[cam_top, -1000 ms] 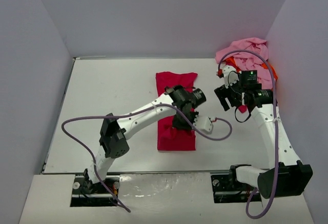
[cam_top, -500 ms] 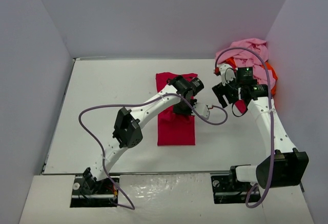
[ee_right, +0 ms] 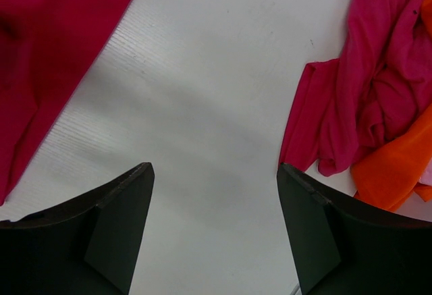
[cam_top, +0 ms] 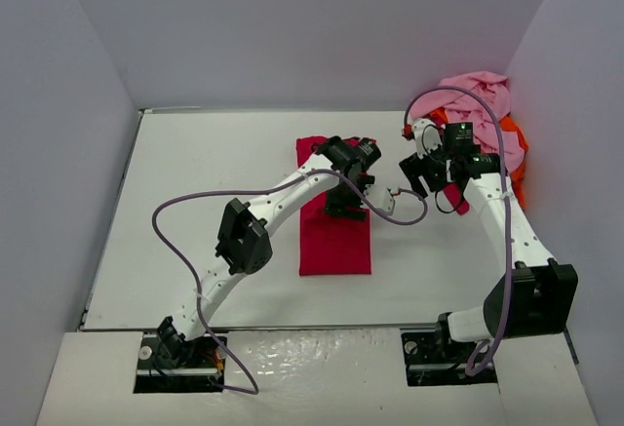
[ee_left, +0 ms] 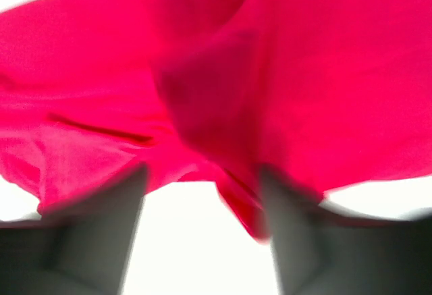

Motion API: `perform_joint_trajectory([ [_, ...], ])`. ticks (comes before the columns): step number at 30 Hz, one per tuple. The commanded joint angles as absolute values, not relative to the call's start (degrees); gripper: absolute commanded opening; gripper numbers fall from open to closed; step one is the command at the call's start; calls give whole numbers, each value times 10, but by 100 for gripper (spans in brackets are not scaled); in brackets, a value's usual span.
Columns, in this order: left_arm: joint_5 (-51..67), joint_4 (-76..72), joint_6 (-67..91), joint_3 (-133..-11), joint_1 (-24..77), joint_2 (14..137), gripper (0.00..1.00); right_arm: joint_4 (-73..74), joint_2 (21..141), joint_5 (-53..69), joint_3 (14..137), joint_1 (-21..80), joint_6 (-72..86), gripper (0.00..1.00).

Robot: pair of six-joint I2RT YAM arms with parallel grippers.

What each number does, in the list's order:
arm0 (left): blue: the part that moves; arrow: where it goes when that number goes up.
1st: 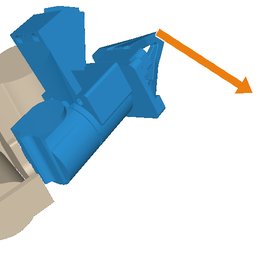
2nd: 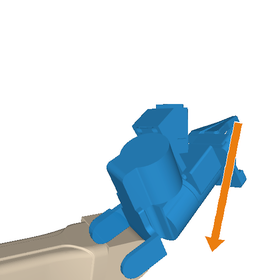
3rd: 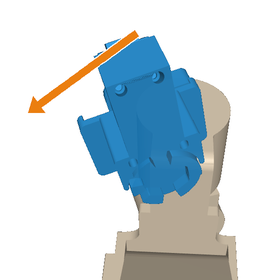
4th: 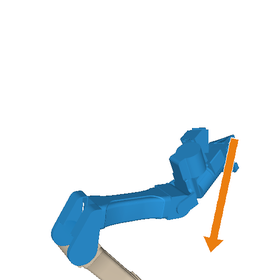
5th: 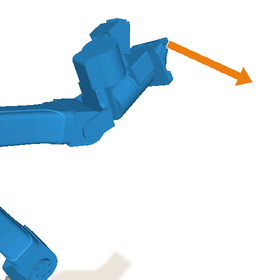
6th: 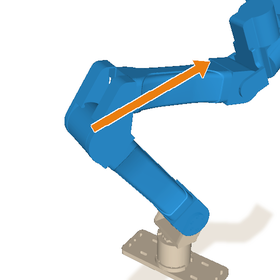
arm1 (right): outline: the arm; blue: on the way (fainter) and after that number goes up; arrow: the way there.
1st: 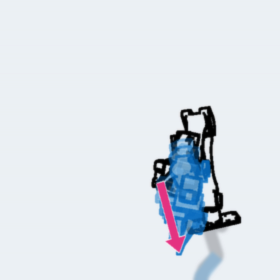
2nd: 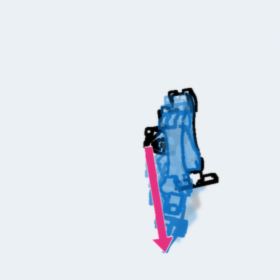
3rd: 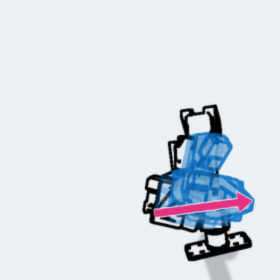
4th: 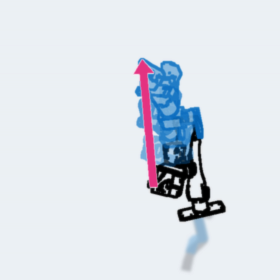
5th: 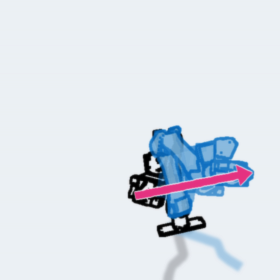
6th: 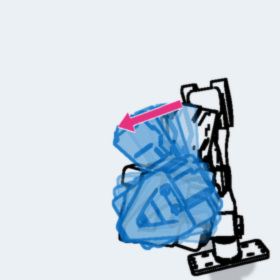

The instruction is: Fold and stack the t-shirts

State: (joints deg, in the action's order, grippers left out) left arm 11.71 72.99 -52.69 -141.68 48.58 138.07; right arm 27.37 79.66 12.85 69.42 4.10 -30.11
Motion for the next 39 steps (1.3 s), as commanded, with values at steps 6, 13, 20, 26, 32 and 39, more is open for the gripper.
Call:
perform_joint_trajectory([
  [6,104,564,-447,-1419,437,1324,97,228,821,145,689,38,-302,70],
  [13,116,578,-434,-1343,418,1253,97,229,798,163,692,38,-297,70],
  [20,106,519,-401,-1089,466,1134,97,229,775,163,678,38,-294,70],
  [26,91,431,-349,-909,534,1099,97,227,759,121,685,37,-284,71],
  [32,62,376,-310,-879,585,1102,97,217,733,51,692,32,-274,71],
  [39,53,351,-298,-868,615,1104,97,215,692,6,681,30,-273,73],
])
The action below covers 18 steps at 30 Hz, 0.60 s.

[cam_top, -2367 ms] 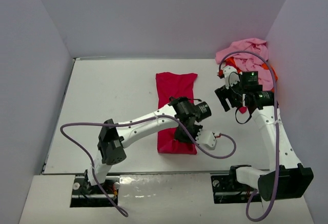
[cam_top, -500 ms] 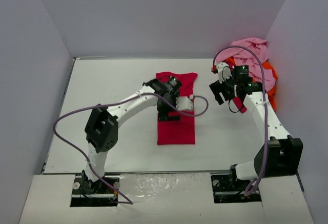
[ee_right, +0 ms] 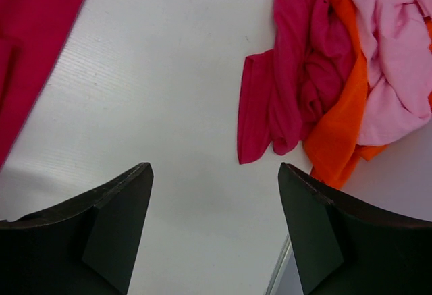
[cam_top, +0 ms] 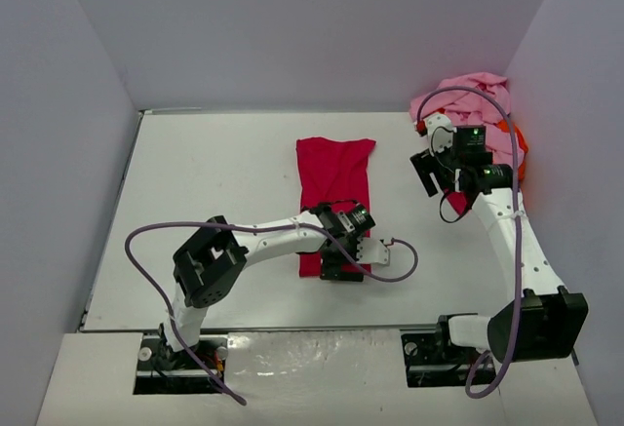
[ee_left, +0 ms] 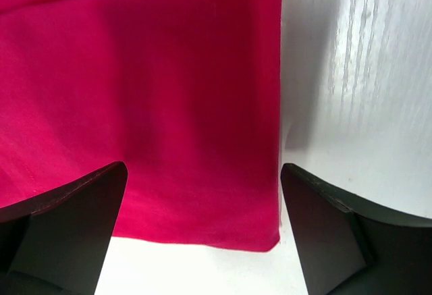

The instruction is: Fold and stack the t-shirts

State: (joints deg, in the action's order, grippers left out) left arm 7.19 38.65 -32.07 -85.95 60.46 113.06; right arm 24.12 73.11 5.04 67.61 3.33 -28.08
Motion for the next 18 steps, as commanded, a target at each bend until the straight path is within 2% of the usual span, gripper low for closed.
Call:
perform_joint_trajectory([
  [1,53,352,-297,-867,616,1103,97,215,690,3,680,29,-273,73],
  [11,55,329,-298,-845,622,1130,95,228,673,28,673,29,-257,74],
  [16,54,325,-298,-836,624,1146,80,229,729,119,677,30,-227,74],
  [18,54,322,-298,-833,624,1147,69,237,751,198,687,31,-228,74],
])
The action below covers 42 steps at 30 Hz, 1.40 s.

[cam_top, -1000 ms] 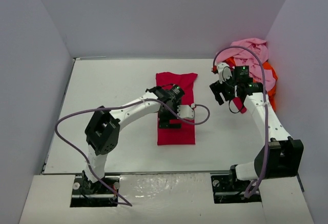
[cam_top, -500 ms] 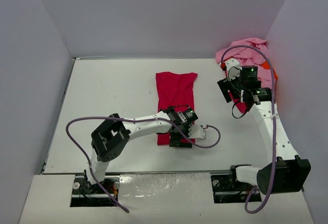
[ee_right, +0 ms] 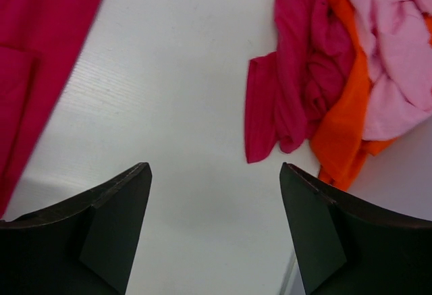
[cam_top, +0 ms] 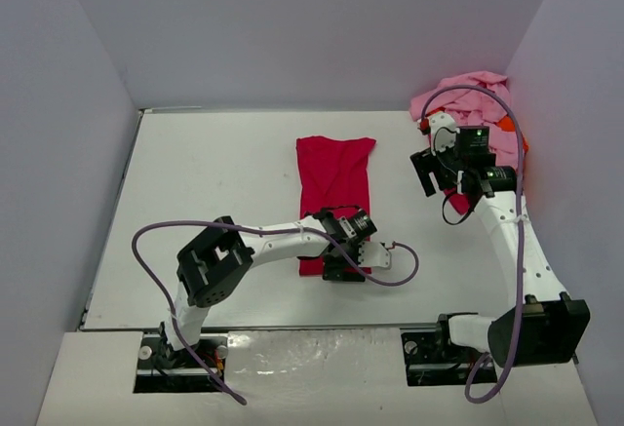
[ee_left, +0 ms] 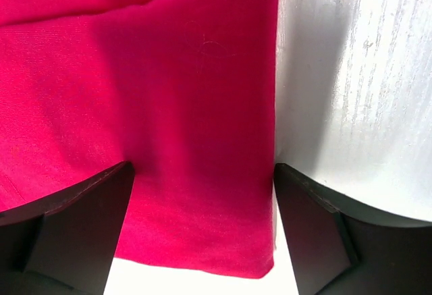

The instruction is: Fold and stack the t-shirts

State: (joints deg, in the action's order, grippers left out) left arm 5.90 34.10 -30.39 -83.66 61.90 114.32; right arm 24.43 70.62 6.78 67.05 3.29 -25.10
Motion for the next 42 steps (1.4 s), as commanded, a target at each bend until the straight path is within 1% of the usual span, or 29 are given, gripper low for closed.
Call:
perform_joint_trajectory([
  [1,54,320,-297,-829,624,1146,60,239,760,237,693,32,-231,74],
  [2,54,317,-296,-828,625,1147,49,242,772,262,702,32,-230,74],
  [3,54,318,-296,-829,625,1148,41,248,782,270,711,35,-231,74],
  [5,55,321,-296,-830,625,1152,21,266,797,273,725,38,-237,73],
  [7,56,323,-297,-832,626,1156,11,276,809,285,729,39,-248,74],
  [8,57,327,-298,-833,627,1158,3,287,815,296,729,39,-257,74],
  [9,57,332,-298,-835,628,1159,0,292,817,305,729,40,-263,74],
  [14,72,382,-321,-844,648,1142,0,301,839,329,717,42,-277,74],
  [17,94,452,-339,-865,662,1121,0,299,852,295,718,43,-275,73],
  [20,134,557,-345,-909,667,1105,0,297,851,263,718,43,-277,73],
  [23,172,651,-349,-933,680,1087,0,297,841,259,716,44,-280,74],
  [28,218,727,-337,-949,701,1058,0,298,827,261,715,44,-283,74],
  [33,148,733,-351,-1004,686,1049,0,294,819,258,723,44,-280,74],
  [37,94,722,-403,-1076,622,1082,0,294,810,246,737,44,-278,74],
  [42,49,720,-466,-1184,579,1146,0,293,795,227,745,44,-279,74],
])
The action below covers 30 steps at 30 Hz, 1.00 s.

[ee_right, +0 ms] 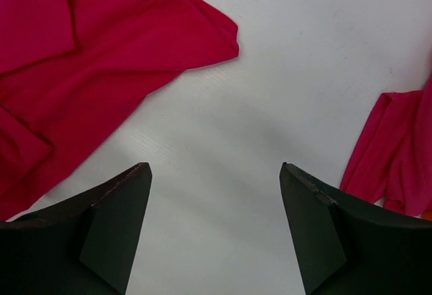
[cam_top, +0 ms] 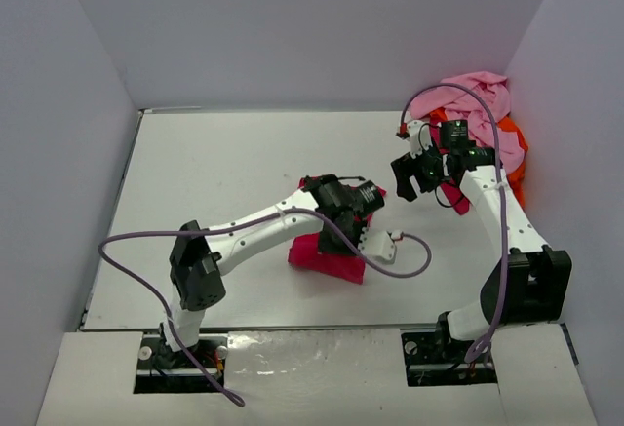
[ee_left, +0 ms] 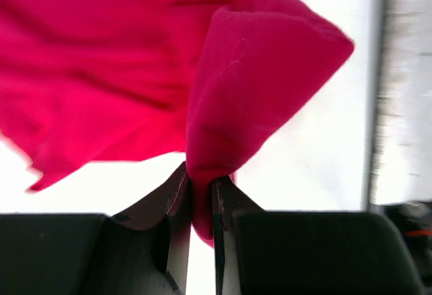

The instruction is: Fold and stack the t-shirts

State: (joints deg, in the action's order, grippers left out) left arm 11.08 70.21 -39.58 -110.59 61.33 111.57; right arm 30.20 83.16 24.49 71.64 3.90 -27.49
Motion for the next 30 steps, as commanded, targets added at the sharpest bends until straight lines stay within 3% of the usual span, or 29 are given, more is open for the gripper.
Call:
perform_joint_trajectory([
  [1,42,713,-474,-1199,567,1158,0,292,791,226,745,44,-279,74],
  [22,76,572,-536,-1392,488,1335,3,233,813,202,678,43,-271,74],
  [24,74,556,-534,-1400,481,1343,20,226,824,203,678,43,-267,74],
  [25,67,535,-530,-1399,477,1345,45,223,830,204,679,44,-266,74],
  [26,61,515,-524,-1399,473,1349,84,222,834,203,681,44,-264,74],
  [28,41,467,-495,-1406,464,1353,96,220,837,203,683,44,-264,74],
  [30,25,424,-464,-1420,453,1356,97,218,838,196,689,44,-265,74],
])
